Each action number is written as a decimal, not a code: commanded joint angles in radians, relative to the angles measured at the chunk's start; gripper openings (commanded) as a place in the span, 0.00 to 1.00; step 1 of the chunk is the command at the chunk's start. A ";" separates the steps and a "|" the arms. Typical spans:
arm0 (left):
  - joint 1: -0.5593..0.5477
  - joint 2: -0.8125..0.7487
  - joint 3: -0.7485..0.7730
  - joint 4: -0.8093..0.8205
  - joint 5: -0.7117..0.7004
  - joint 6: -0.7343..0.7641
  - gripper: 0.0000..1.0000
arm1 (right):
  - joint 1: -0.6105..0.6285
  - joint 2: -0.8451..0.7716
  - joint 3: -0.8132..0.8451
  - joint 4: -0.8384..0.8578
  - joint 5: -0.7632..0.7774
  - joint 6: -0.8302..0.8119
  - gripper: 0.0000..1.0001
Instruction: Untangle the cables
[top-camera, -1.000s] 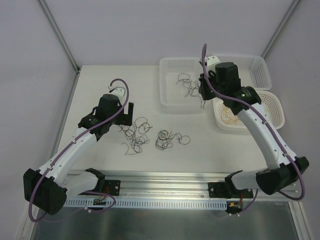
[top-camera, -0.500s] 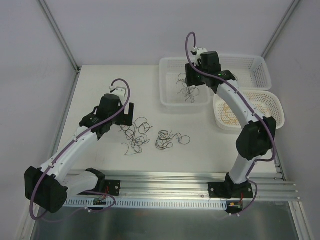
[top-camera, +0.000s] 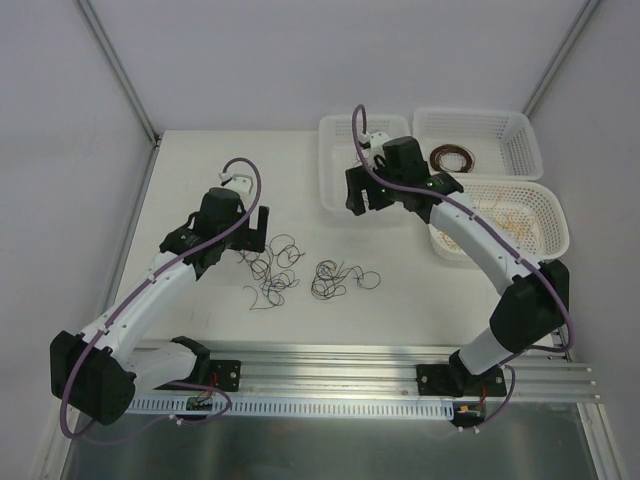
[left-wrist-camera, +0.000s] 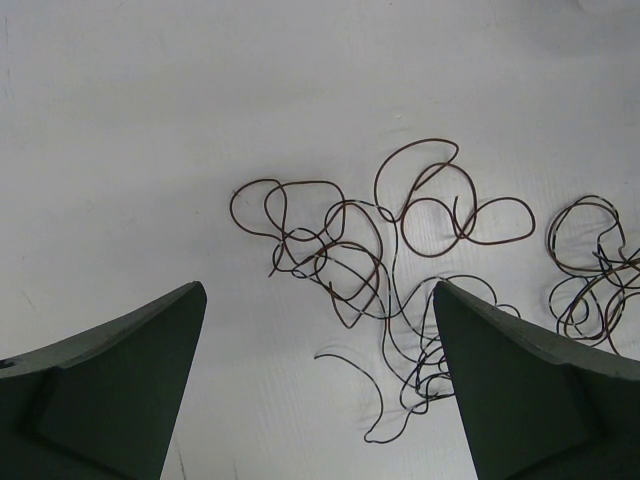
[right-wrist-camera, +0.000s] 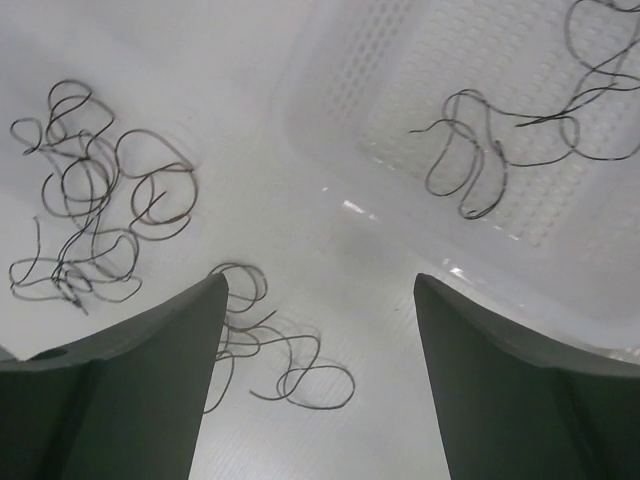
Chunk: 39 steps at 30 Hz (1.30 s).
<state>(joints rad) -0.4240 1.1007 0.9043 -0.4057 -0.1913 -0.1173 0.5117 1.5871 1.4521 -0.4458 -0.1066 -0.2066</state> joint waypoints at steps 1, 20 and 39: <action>0.005 0.008 0.015 -0.002 0.013 0.007 0.99 | 0.046 -0.076 -0.059 0.027 -0.094 0.004 0.79; 0.232 0.074 0.067 -0.105 0.012 -0.173 0.99 | 0.427 0.122 -0.213 0.441 -0.226 0.185 0.69; 0.364 0.087 0.073 -0.110 0.082 -0.205 0.99 | 0.542 0.384 -0.134 0.544 -0.206 0.185 0.42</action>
<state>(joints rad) -0.0643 1.1854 0.9409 -0.5106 -0.1295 -0.3069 1.0466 1.9438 1.2682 0.0364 -0.3111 -0.0250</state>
